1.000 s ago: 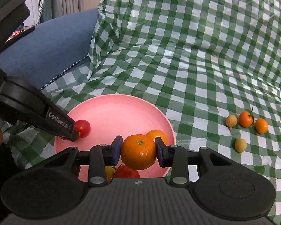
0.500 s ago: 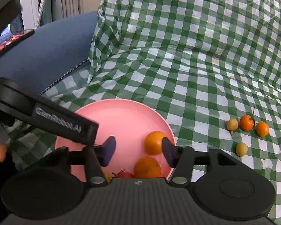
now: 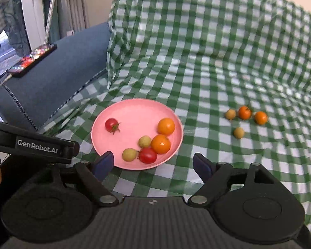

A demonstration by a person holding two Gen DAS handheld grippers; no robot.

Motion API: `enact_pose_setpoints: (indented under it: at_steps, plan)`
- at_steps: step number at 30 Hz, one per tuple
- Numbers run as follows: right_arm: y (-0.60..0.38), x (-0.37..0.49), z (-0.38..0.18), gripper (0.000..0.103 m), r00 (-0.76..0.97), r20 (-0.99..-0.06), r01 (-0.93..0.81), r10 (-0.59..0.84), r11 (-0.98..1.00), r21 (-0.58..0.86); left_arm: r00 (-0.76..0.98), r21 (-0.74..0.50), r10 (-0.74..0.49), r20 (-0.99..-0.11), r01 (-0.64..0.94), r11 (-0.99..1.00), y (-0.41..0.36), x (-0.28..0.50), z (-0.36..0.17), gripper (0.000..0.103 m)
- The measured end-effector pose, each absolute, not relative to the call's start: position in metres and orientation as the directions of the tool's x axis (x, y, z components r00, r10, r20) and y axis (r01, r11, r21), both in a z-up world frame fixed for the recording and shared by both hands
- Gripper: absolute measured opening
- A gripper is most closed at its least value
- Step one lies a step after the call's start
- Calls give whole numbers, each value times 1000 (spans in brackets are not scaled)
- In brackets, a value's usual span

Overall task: Organize fruits
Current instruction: 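Lower the tangerine onto the plate with the right tool while the left releases its tomato, then raise both open tools away from the pink plate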

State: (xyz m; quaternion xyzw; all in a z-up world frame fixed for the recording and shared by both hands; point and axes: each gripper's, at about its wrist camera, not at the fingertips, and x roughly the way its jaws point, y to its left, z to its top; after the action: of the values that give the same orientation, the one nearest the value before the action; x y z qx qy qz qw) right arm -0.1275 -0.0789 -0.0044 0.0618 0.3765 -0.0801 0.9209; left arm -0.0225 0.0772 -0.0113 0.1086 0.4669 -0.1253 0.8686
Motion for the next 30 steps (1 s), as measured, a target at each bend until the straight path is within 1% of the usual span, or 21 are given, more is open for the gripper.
enact_pose_setpoints:
  at_steps: [6,8,9,13,30]
  plan:
    - [-74,-150,18,88,746,-651,222,-140,974,46,589,73,-126,-798,302,950,88,-44,13,103]
    - [-71,-157,23,96,751,-646,221,-138,974,49,599,81,-125,-791,305,949,89,-54,17,103]
    - [-71,-159,24,96,751,-647,218,-133,974,53,603,84,-124,-788,305,949,90,-58,19,103]
    - [-64,-168,29,97,755,-647,194,-105,979,68,607,87,-118,-786,298,951,94,-72,23,103]
    - [-59,-200,49,98,799,-590,194,-118,979,67,653,106,-125,-747,302,947,96,-100,43,103]
